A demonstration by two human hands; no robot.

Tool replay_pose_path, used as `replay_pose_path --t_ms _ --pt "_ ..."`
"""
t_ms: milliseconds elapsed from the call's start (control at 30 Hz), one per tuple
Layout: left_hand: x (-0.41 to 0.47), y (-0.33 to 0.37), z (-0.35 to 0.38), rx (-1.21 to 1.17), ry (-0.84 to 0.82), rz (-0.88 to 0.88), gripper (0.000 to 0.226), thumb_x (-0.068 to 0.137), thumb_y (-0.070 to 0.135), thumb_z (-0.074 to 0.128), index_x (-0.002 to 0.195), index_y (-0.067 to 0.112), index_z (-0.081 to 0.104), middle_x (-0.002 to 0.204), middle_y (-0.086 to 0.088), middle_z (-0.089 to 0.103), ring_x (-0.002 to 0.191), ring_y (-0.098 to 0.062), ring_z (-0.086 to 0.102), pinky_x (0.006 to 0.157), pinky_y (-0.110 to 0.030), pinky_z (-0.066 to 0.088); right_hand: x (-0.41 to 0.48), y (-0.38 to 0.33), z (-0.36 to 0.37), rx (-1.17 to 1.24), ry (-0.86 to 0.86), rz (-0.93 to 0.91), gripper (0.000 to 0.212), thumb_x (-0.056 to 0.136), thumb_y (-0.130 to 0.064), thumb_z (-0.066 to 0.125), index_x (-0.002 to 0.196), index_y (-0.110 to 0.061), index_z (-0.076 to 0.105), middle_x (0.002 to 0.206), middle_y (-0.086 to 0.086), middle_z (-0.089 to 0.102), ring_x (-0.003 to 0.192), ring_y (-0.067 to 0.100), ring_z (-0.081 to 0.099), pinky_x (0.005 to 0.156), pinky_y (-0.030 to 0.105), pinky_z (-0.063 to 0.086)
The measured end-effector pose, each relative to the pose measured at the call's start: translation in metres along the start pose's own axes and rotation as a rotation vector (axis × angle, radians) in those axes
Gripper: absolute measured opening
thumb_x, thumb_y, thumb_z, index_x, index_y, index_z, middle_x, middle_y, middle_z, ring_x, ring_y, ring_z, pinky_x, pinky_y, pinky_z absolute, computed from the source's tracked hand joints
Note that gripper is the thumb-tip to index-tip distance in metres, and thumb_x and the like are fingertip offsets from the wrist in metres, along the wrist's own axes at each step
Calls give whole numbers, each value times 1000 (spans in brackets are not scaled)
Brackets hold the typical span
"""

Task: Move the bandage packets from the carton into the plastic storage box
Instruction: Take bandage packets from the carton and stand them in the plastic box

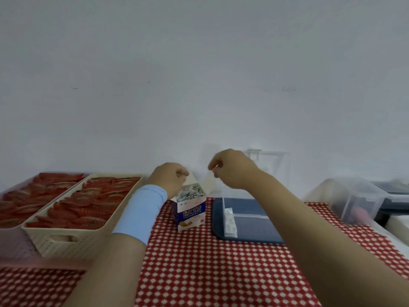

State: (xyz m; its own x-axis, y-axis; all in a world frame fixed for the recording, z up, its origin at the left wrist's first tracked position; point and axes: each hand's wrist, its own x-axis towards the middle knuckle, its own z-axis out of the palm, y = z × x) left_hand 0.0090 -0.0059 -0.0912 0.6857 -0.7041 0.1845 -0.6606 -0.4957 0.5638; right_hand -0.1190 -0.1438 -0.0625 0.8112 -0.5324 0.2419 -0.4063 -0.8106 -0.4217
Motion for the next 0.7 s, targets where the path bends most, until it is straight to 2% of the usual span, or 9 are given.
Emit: replay_pose_path --t_ms 67,167,233,333,433,533,600,700 --pt "0 -11 11 93 12 -7 25 98 21 53 117 22 70 122 6 67 115 -16 60 98 -27 42 2 -12 15 -64 -57 -112 19 95 -19 60 103 -29 75 107 -9 72 98 13 66 90 34 55" --pt "5 -26 32 119 40 13 22 95 28 60 113 25 73 116 5 70 111 -15 61 98 -30 48 12 -14 37 -203 -106 -171 22 95 -20 62 110 -29 74 113 -8 71 103 13 65 90 34 55" --pt "8 -34 35 87 53 19 21 94 27 62 111 26 74 112 3 71 99 -13 63 88 -27 50 19 -15 49 -249 -137 -204 26 95 -19 61 116 -30 73 117 -7 70 104 14 64 89 34 55" --pt "10 -38 29 92 17 61 20 93 25 64 108 26 77 105 3 73 82 -10 61 69 -16 43 26 -16 62 -283 -152 -252 28 97 -22 59 120 -32 70 117 -7 69 104 16 62 88 33 54" --pt "9 -42 20 115 2 101 21 94 30 63 111 27 74 108 8 72 81 -3 56 56 -4 33 33 -15 73 -323 -152 -261 25 98 -32 56 117 -33 71 111 -8 71 100 15 63 88 34 53" --pt "9 -46 16 49 15 119 26 94 31 64 118 27 71 118 10 67 88 3 51 56 0 31 35 -13 75 -324 -116 -254 20 97 -33 57 108 -31 74 105 -8 69 96 15 63 88 34 49" --pt "9 -47 15 -1 27 119 25 94 30 63 117 26 71 118 10 67 88 2 53 60 0 32 35 -10 75 -260 -45 -243 17 97 -32 58 102 -30 74 106 -9 68 93 15 62 90 36 47" --pt "12 -48 14 -48 3 104 25 94 34 63 116 27 72 116 12 68 93 1 56 71 -6 33 35 -6 73 -167 63 -190 16 99 -33 55 103 -28 70 105 -8 67 93 16 62 89 37 48"
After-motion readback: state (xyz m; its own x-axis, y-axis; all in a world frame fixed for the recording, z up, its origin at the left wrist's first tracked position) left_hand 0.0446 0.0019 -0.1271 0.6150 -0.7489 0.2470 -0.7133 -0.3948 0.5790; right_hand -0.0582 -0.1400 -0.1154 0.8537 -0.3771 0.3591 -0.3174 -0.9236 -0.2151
